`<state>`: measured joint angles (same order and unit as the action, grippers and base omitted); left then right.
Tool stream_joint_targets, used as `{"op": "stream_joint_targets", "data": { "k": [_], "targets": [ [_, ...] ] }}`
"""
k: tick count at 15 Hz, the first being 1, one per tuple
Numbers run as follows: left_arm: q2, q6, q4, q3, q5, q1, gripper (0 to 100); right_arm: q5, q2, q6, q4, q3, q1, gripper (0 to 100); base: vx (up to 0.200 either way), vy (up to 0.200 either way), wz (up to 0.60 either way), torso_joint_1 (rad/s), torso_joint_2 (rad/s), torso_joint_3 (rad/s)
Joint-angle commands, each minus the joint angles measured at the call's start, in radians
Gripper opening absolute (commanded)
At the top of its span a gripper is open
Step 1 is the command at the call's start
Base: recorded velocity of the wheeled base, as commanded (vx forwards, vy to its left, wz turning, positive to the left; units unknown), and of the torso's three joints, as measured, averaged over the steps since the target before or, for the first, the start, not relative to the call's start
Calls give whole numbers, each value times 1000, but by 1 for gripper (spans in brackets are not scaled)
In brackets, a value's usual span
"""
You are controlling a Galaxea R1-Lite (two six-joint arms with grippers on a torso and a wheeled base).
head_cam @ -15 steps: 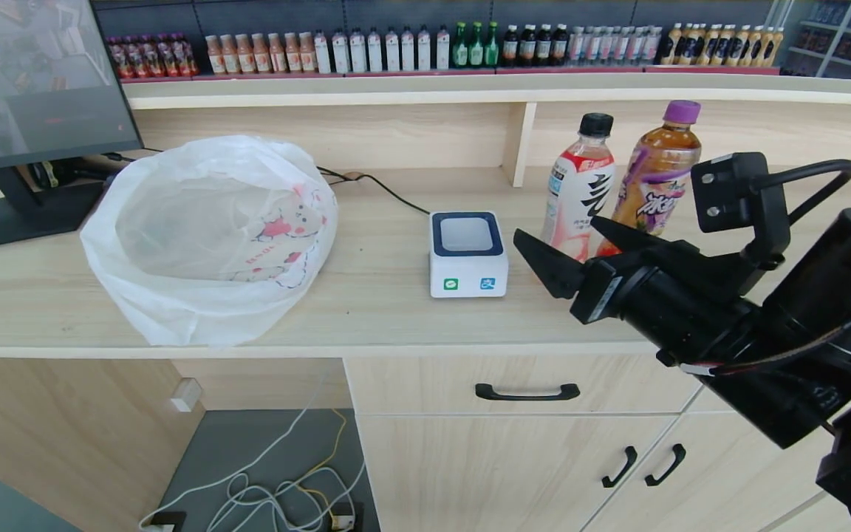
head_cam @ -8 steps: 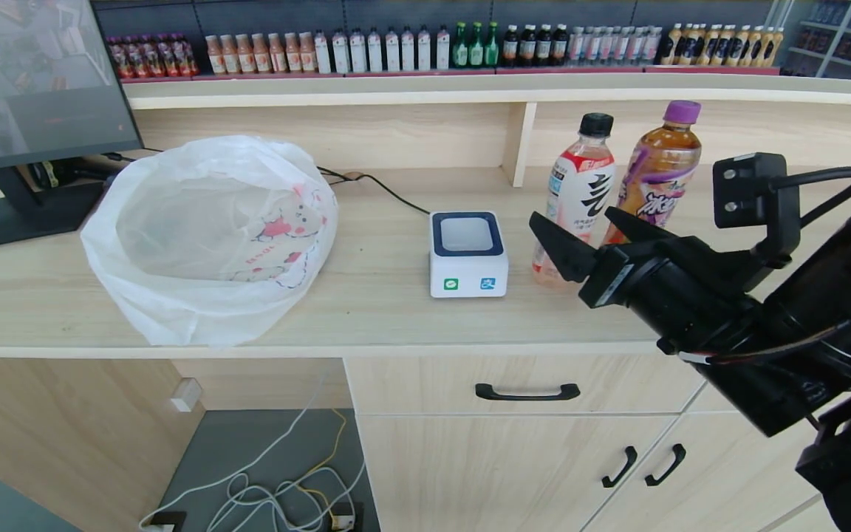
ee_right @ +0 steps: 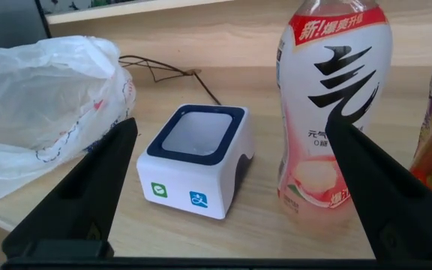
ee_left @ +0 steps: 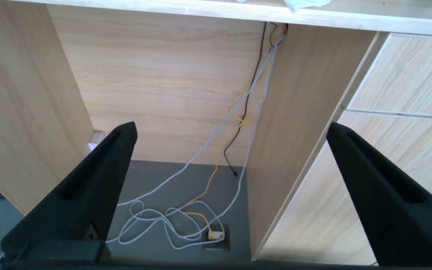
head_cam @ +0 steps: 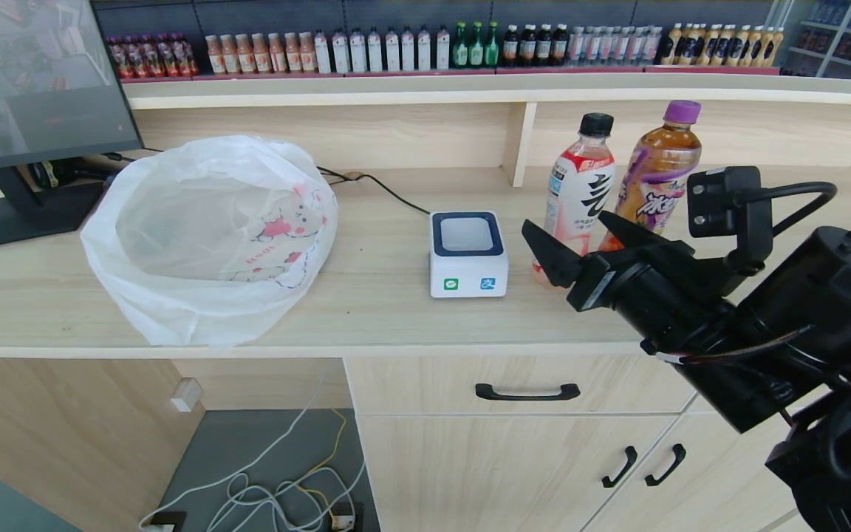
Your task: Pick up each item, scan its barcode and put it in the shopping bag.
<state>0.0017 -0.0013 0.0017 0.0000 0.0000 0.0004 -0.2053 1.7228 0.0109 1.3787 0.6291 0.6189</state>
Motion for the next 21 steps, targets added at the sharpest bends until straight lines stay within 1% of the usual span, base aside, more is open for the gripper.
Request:
{"op": "stream_joint_targets", "data": {
  "k": [1, 5, 10, 13, 21],
  "targets": [
    [0, 0, 0, 0, 0, 1, 100, 0, 8, 0, 17, -6, -1, 100, 0, 0, 0, 0, 0, 0],
    [0, 0, 0, 0, 0, 0, 100, -14, 47, 1, 57, -12, -1, 100, 0, 0, 0, 0, 0, 0],
    [0, 0, 0, 0, 0, 1, 100, -16, 97, -6, 69, 24, -7, 100, 0, 0, 0, 0, 0, 0],
    [0, 0, 0, 0, 0, 1, 100, -16, 115, -9, 80, 66, -47, 100, 0, 0, 0, 0, 0, 0],
    [0, 0, 0, 0, 0, 0, 100, -34, 123, -31, 83, 60, -57, 100, 0, 0, 0, 0, 0, 0]
  ]
}}
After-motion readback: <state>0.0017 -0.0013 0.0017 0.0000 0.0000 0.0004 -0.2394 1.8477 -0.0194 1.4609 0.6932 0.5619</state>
